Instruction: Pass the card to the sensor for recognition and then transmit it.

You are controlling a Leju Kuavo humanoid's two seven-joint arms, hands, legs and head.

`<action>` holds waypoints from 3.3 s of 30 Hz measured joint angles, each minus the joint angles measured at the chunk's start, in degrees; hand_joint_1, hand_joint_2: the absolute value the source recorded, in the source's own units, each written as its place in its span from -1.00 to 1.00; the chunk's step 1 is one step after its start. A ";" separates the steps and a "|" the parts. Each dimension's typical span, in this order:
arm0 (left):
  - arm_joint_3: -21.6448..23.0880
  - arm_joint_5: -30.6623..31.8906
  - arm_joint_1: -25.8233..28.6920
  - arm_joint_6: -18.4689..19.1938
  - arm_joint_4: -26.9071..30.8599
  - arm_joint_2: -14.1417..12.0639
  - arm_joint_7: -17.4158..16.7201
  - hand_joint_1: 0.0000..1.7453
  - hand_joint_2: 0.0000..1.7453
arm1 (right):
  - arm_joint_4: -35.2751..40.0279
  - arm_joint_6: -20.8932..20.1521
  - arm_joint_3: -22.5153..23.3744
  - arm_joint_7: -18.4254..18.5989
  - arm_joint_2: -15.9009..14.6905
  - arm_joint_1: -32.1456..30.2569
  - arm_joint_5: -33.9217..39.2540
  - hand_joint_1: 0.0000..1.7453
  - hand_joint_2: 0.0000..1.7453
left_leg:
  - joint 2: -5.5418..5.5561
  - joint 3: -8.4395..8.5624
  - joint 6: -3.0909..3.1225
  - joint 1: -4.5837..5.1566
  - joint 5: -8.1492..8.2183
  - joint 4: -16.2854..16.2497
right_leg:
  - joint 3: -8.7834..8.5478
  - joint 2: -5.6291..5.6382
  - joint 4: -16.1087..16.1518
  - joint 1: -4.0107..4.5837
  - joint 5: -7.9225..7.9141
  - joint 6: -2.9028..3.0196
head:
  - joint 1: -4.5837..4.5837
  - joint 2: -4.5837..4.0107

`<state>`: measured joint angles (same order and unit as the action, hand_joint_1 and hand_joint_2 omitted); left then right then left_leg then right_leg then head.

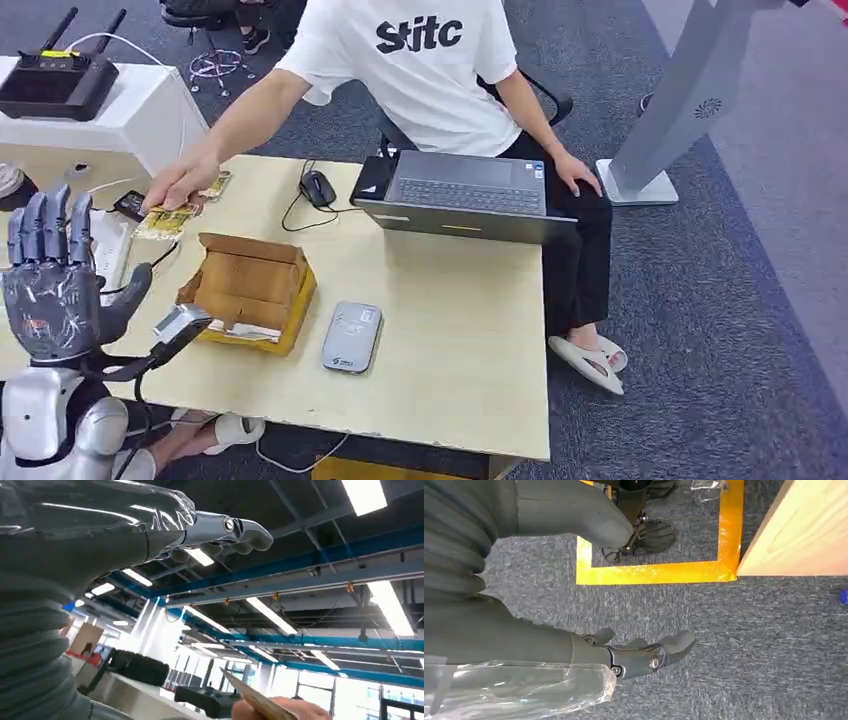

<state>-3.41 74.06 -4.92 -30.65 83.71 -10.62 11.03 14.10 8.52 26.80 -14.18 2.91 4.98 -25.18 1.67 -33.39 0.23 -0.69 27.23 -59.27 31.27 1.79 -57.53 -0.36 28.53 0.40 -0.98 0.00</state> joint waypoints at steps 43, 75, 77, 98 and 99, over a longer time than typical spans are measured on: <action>10.40 1.70 -0.89 -0.30 -10.68 1.44 -2.09 1.00 1.00 | -0.02 -0.13 -0.04 0.96 0.17 0.05 -3.67 -1.00 1.00 | 0.01 -0.04 0.01 0.02 0.00 -0.01 | 0.02 0.00 0.00 -0.01 0.00 -0.01 | 0.00 0.00; 22.75 9.52 -5.97 1.16 -29.14 7.85 -5.35 1.00 1.00 | -0.02 -1.31 -1.07 2.36 1.55 1.67 -7.26 -1.00 1.00 | 0.01 -0.05 0.01 0.02 0.00 -0.01 | 0.04 0.00 0.00 -0.01 0.00 -0.01 | 0.00 0.00; 23.36 10.11 -6.57 1.16 -30.68 8.09 -5.65 1.00 1.00 | -0.02 -1.31 -1.33 2.36 1.64 1.68 -7.32 -1.00 1.00 | 0.01 -0.05 0.01 0.02 0.00 -0.01 | 0.04 0.00 0.00 -0.01 0.00 -0.01 | 0.00 0.00; 26.71 11.14 -6.93 0.44 -37.39 9.11 -5.98 1.00 1.00 | -0.04 -1.53 -1.64 2.62 2.10 1.69 -7.91 -1.00 1.00 | 0.02 -0.06 0.01 0.02 0.00 0.00 | 0.02 -0.02 0.00 -0.01 0.00 -0.01 | -0.02 0.00; 26.75 11.14 -6.93 0.44 -37.46 9.20 -5.96 1.00 1.00 | -0.04 -1.57 -1.64 2.62 2.14 1.69 -7.91 -1.00 1.00 | 0.02 -0.06 0.01 0.02 0.00 0.00 | 0.02 -0.02 0.00 -0.01 0.00 -0.01 | 0.00 0.00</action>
<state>23.34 85.20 -11.85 -30.21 46.25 -1.42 5.07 14.05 6.95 25.16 -11.56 5.05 6.67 -33.09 1.69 -33.45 0.24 -0.66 27.23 -59.27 31.29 1.77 -57.52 -0.37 28.52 0.39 -0.98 0.00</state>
